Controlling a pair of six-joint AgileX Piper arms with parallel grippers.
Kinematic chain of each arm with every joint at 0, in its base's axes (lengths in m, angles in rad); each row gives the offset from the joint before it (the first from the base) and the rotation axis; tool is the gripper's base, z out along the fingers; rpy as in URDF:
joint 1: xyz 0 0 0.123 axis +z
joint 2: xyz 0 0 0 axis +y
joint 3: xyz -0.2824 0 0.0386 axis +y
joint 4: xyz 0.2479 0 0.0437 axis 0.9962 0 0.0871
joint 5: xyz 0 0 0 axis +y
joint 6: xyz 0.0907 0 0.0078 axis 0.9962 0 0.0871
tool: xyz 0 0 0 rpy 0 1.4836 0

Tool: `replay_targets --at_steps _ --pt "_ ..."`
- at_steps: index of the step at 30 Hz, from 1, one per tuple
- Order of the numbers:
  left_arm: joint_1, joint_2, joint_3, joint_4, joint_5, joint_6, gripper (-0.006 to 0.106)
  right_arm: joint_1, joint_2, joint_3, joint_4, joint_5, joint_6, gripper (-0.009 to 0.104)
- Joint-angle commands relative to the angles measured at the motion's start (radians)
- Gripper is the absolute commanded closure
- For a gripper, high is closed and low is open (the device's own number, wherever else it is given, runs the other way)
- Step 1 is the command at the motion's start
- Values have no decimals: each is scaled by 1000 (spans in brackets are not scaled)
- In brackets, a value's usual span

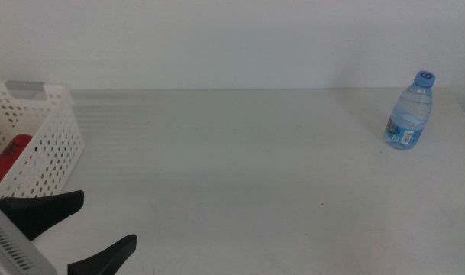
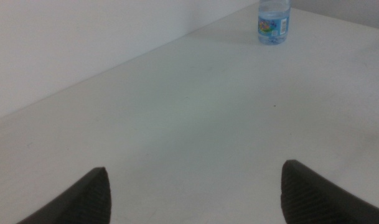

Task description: Use arms to grab the bottles and put them into the dustbin to the left of the table.

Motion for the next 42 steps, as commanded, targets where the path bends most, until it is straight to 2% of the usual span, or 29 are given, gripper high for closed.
replay_targets --at_steps 1,11,19,29,34,42 --pt "-4 5 -27 -11 -81 -14 10 -5 20 -48 -9 -77 -9 25" --pt "-4 5 -27 -11 -81 -14 10 -5 346 -228 -15 -115 -10 25" --pt "-4 5 -27 -11 -81 -14 10 -5 594 -219 -8 -436 -19 25" --pt "-4 5 -27 -11 -81 -11 10 -5 945 -219 -5 -760 -20 25" --pt "-4 5 -27 -11 -81 -11 10 -5 1106 -219 17 -941 -6 25" --pt "-4 5 -27 -11 -81 -11 10 -4 1329 -219 5 -1115 -5 25"
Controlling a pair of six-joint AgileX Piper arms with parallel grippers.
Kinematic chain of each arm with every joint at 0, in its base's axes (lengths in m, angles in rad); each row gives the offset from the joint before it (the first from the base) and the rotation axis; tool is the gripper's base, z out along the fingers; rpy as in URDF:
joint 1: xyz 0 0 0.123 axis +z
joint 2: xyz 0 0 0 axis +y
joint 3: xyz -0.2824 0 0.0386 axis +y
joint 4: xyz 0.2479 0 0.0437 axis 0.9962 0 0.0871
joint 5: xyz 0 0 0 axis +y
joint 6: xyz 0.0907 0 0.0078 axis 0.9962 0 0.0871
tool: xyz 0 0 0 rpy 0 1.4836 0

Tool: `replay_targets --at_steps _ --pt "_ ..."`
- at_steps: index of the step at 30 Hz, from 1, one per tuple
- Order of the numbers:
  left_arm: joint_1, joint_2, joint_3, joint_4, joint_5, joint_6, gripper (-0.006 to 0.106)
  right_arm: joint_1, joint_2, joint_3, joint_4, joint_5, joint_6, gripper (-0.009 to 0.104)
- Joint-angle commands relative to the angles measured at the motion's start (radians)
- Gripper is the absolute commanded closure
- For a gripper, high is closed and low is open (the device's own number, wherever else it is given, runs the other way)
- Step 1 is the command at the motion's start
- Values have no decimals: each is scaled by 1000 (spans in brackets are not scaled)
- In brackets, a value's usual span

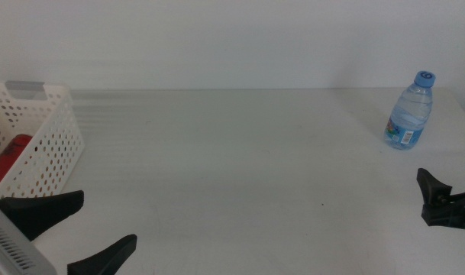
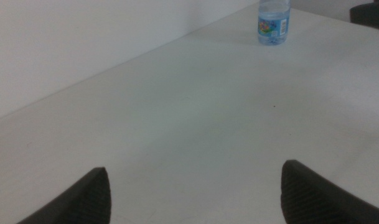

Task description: Use arms to grab the bottles and put them into the dustbin to the left of the table.

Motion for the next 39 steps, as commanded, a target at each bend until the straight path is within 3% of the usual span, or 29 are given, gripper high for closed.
replay_targets --at_steps 1,7,10,24,39 --pt "-4 5 -27 -9 -81 -9 10 -4 38 -31 -15 -166 -3 25" --pt "-4 5 -27 -9 -81 -9 10 -4 190 -33 -8 -404 31 25" --pt "-4 5 -27 -9 -81 -9 10 -4 260 -56 0 -433 75 25" --pt "-4 5 -27 -9 -81 -9 10 -5 468 -289 54 -422 -8 25" --pt "-4 5 -27 -9 -81 -9 10 -7 568 -581 153 -195 -146 25"
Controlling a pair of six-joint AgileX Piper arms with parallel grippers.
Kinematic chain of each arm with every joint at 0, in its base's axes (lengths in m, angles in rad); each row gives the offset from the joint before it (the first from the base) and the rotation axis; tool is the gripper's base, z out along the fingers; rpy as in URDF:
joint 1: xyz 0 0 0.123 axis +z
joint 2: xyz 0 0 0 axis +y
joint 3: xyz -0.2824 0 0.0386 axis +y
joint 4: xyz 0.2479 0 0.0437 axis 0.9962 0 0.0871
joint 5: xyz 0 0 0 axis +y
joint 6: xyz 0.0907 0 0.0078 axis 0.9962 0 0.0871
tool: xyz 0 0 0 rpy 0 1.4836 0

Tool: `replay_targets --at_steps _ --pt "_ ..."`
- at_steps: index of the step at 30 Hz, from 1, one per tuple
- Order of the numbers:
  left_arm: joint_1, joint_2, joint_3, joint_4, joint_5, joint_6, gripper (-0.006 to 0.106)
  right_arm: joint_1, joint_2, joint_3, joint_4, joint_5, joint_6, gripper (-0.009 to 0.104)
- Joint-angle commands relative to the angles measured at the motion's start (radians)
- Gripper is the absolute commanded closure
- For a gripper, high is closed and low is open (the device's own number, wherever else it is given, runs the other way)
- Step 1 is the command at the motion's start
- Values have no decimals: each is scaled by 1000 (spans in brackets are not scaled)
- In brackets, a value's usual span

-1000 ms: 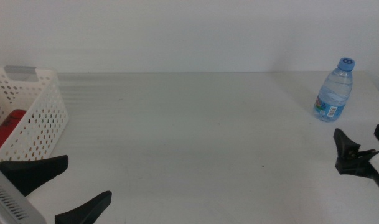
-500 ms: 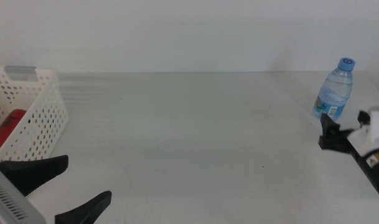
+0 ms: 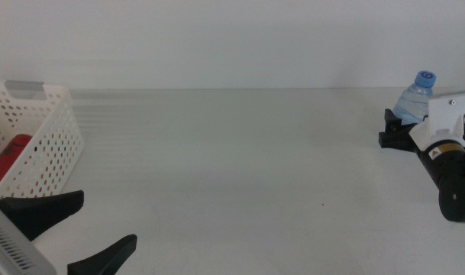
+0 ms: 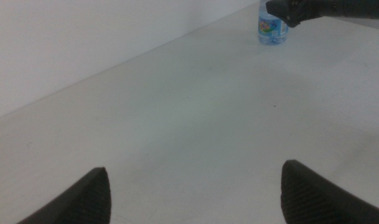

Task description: Use arms to grab the bottles and put them into the dustbin to the left of the table.

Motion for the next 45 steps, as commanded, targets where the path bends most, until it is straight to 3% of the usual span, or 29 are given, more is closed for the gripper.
replay_targets --at_steps 1,20,32,45 --pt "-4 5 -27 -9 -81 -9 10 -7 -34 -49 26 -37 -23 25" --pt "-4 5 -27 -9 -81 -9 10 -51 -23 -66 66 54 -8 25" --pt "-4 5 -27 -9 -81 -9 10 -87 55 -128 -65 53 -7 25" --pt "-4 5 -27 -9 -81 -9 10 -87 165 -278 -66 52 -7 28"
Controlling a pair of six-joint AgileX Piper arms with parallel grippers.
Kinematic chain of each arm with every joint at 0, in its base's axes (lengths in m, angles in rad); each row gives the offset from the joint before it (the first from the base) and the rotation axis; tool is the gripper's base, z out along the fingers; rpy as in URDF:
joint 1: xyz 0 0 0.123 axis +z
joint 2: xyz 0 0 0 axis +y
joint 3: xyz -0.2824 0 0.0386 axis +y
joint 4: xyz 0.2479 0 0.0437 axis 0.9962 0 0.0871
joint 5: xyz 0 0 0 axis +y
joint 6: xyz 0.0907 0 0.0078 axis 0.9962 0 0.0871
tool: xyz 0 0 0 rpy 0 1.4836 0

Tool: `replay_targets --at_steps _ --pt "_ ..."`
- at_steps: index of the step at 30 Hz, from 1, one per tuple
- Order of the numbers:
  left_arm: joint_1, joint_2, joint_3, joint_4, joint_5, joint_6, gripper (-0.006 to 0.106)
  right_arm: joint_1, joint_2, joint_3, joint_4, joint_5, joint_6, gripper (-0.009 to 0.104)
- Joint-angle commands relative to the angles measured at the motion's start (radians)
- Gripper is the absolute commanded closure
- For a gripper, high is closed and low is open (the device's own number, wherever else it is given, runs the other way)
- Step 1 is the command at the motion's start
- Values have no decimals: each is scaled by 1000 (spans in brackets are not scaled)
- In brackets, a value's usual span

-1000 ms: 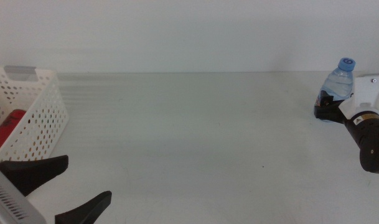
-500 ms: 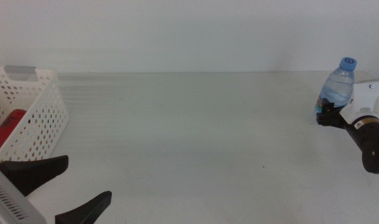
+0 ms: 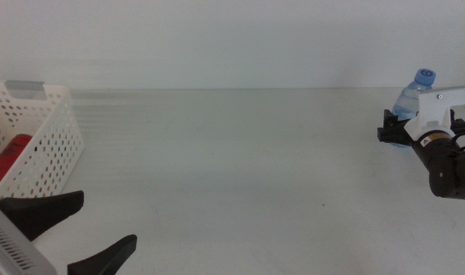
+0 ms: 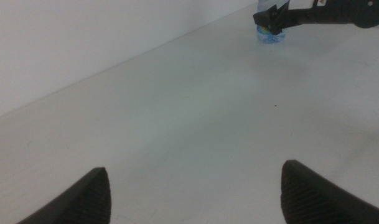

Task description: Use arms to grab the bottles and put them into the dustbin to the left of the table.

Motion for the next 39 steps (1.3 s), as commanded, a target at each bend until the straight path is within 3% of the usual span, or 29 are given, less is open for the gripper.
replay_targets --at_steps 1,4,6,7,14,20,30,36,39 --pt "-4 5 -28 -9 -81 -9 10 -6 -37 -39 -18 -71 -4 32" --pt "-4 5 -28 -9 -81 -9 10 -6 -42 -42 -26 -64 2 63" --pt "-4 5 -28 -9 -81 -9 10 -3 -51 -42 -51 -64 40 92" --pt "-4 5 -28 -9 -81 -9 10 -1 -55 -42 -69 -61 63 95" --pt "-4 5 -28 -9 -81 -9 10 82 -139 -46 -329 -56 191 95" --pt "-4 5 -28 -9 -81 -9 10 239 -161 -78 -387 -51 263 95" --pt "-4 5 -28 -9 -81 -9 10 509 -113 -255 -525 103 367 95" --pt "-4 5 -28 -9 -81 -9 10 606 -75 -281 -587 124 422 95" --pt "-4 5 -28 -9 -81 -9 10 637 -69 -280 -653 116 426 95"
